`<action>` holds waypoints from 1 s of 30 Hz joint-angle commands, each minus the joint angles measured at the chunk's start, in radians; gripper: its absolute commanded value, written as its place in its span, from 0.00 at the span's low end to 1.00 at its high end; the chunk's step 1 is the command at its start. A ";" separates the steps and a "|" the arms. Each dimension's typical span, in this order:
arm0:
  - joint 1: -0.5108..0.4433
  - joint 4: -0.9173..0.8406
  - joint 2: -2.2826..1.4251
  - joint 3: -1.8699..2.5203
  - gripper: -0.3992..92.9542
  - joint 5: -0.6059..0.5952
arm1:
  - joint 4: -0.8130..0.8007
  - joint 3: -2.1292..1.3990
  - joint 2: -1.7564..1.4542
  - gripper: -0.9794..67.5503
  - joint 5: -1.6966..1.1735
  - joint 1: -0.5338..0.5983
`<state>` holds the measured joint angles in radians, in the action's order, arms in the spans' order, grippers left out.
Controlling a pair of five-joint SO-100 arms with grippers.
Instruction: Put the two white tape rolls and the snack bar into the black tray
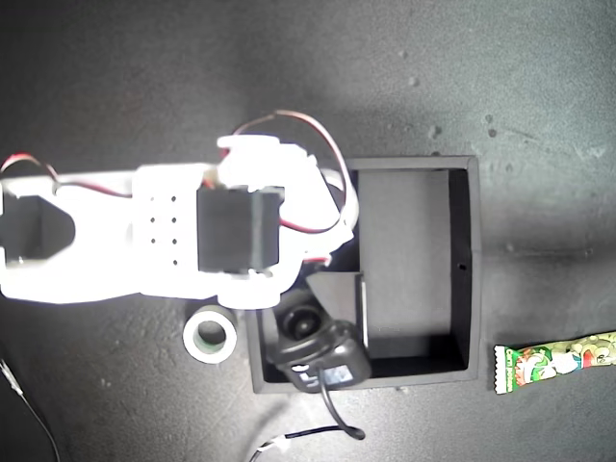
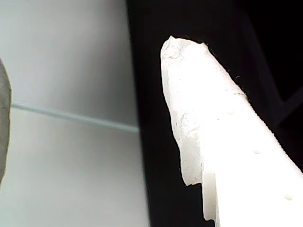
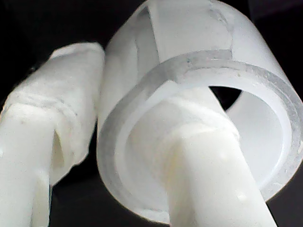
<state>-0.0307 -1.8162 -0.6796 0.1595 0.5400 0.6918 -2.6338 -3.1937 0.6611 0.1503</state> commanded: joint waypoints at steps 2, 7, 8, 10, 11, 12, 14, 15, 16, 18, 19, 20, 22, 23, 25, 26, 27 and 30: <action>-0.031 -0.018 -0.009 0.032 0.07 0.049 | 0.089 0.264 0.302 0.41 0.156 0.135; -0.048 -0.018 -0.020 0.109 0.15 0.084 | 0.206 0.528 0.640 0.43 0.380 0.259; -0.048 -0.018 -0.026 0.109 0.16 0.086 | 0.242 0.572 0.695 0.44 0.436 0.270; -0.038 -0.018 -0.058 0.110 0.15 0.092 | 0.324 0.615 0.775 0.45 0.614 0.284; -0.029 -0.018 -0.092 0.123 0.14 0.092 | 0.350 0.597 0.779 0.45 0.724 0.299; -0.018 -0.018 -0.137 0.138 0.13 0.092 | 0.357 0.555 0.770 0.45 0.841 0.324; 0.009 -0.018 -0.250 0.170 0.11 0.097 | 0.325 0.479 0.762 0.46 1.031 0.399; 0.023 -0.018 -0.316 0.190 0.10 0.097 | 0.256 0.422 0.762 0.46 1.106 0.437; 0.037 -0.018 -0.387 0.216 0.10 0.106 | 0.173 0.360 0.762 0.46 1.170 0.471; 0.064 -0.018 -0.538 0.285 0.09 0.150 | 0.003 0.235 0.767 0.46 1.282 0.525; 0.075 -0.018 -0.620 0.344 0.08 0.193 | -0.092 0.172 0.775 0.45 1.331 0.548; 0.080 -0.018 -0.696 0.411 0.08 0.227 | -0.190 0.112 0.778 0.44 1.370 0.569; 0.060 -0.018 -0.833 0.565 0.08 0.304 | -0.311 0.025 0.784 0.43 1.447 0.614; 0.031 -0.017 -0.890 0.634 0.08 0.342 | -0.341 0.000 0.793 0.43 1.473 0.632; -0.051 -0.008 -0.986 0.775 0.09 0.436 | -0.354 -0.025 0.804 0.43 1.494 0.653; -0.101 0.003 -1.022 0.839 0.10 0.483 | -0.357 -0.037 0.804 0.43 1.496 0.658; -0.150 0.023 -1.048 0.905 0.11 0.531 | -0.371 -0.055 0.804 0.43 1.496 0.660; -0.293 0.141 -1.078 1.120 0.14 0.635 | -0.387 -0.114 0.804 0.44 1.496 0.661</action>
<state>-0.2102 -1.7763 -1.6874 1.1106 1.0861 0.3451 -2.7213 -2.3915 2.1537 0.8007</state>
